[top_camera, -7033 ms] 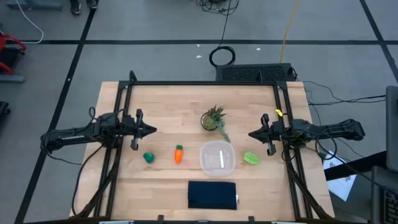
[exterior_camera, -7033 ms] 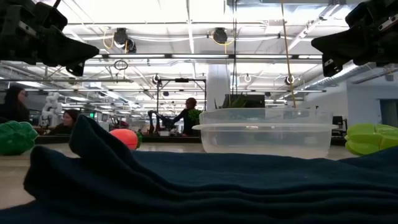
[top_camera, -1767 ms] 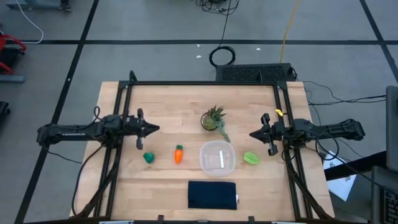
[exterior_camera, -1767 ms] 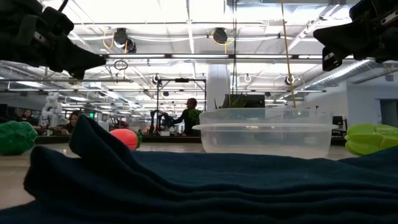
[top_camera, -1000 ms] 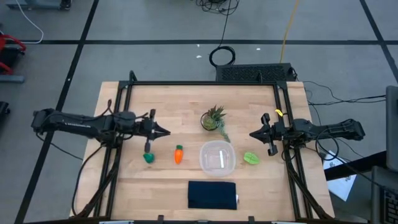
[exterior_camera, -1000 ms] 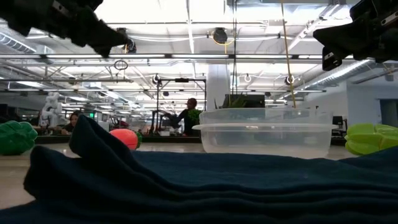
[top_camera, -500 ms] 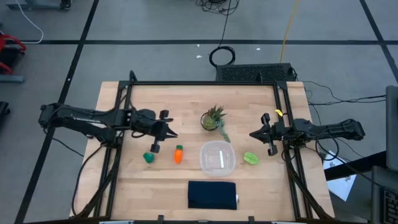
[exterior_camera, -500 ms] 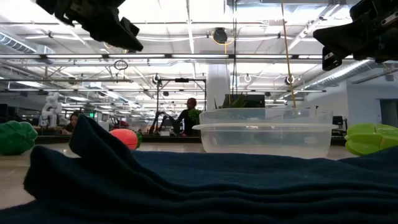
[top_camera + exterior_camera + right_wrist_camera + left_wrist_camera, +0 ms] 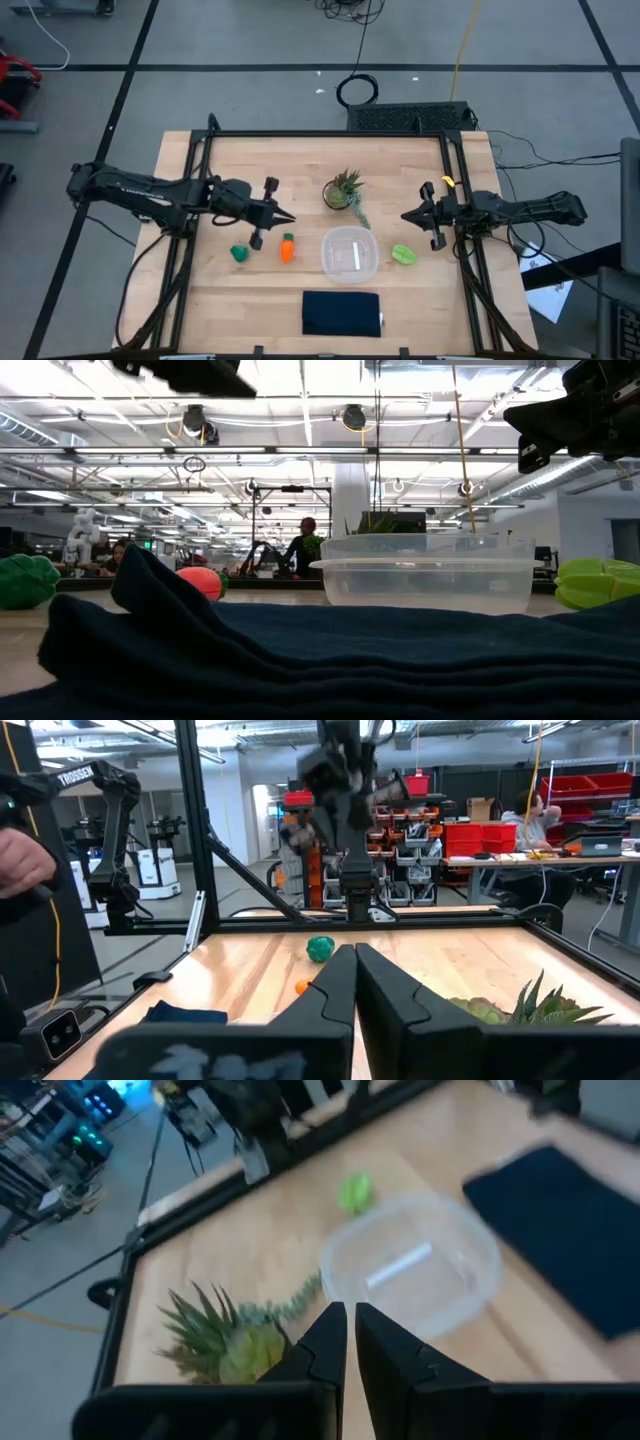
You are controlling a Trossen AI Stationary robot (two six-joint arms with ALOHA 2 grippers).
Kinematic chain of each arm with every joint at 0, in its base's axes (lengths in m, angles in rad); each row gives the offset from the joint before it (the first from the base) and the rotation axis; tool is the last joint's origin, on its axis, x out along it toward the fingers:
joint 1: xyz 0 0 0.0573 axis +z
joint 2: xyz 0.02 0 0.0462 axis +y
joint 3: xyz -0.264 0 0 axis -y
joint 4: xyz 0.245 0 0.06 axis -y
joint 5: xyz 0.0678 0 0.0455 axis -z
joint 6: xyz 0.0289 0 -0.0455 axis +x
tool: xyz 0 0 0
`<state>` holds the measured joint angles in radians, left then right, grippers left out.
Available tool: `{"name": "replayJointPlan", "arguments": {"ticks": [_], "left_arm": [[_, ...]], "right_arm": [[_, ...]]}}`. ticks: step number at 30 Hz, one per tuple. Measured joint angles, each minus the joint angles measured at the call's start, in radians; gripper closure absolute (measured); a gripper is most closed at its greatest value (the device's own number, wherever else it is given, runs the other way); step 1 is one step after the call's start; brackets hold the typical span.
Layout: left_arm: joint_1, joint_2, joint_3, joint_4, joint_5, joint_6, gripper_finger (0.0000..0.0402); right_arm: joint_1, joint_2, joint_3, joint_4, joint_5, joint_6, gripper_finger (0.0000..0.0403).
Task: Pick and placing Produce into tupperware
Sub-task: Put the orange carrot into the transparent bin
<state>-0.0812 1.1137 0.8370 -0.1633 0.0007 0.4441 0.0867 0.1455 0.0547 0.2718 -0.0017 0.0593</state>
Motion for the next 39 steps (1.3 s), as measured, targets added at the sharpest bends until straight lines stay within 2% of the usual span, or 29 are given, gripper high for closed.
{"name": "replayJointPlan", "arguments": {"ticks": [6,12,16,20,22,27,30,33,36,39], "left_arm": [[0.020,0.065,0.158,-0.137,0.019,-0.043,0.0371],[0.048,0.190,0.252,-0.222,0.044,0.084,0.0371],[0.062,0.279,0.271,-0.226,0.037,0.121,0.0371],[0.052,0.342,0.270,-0.243,-0.056,0.244,0.0371],[0.045,0.356,0.270,-0.269,-0.046,0.309,0.0371],[0.009,0.369,0.270,-0.308,0.062,0.456,0.0370],[-0.004,0.369,0.270,-0.313,0.076,0.459,0.0367],[-0.010,0.369,0.270,-0.317,0.076,0.408,0.0340],[-0.011,0.369,0.270,-0.333,0.091,0.330,0.0289],[-0.011,0.369,0.270,-0.365,0.190,0.318,0.0223]], "right_arm": [[0.000,0.000,0.000,0.000,0.000,0.000,0.0403],[0.000,0.005,0.000,-0.006,0.000,0.000,0.0403],[0.000,0.008,0.000,-0.014,0.000,0.007,0.0403],[0.000,0.012,0.000,-0.018,0.000,0.008,0.0403],[0.000,0.014,0.000,-0.021,0.000,0.008,0.0403],[0.000,0.019,0.000,-0.035,0.000,0.015,0.0403],[0.000,0.025,0.000,-0.036,0.000,0.015,0.0403],[0.000,0.028,0.000,-0.037,0.000,0.015,0.0403],[0.000,0.028,0.000,-0.037,0.000,0.015,0.0403],[0.000,0.028,0.000,-0.037,0.000,0.015,0.0403]]}}
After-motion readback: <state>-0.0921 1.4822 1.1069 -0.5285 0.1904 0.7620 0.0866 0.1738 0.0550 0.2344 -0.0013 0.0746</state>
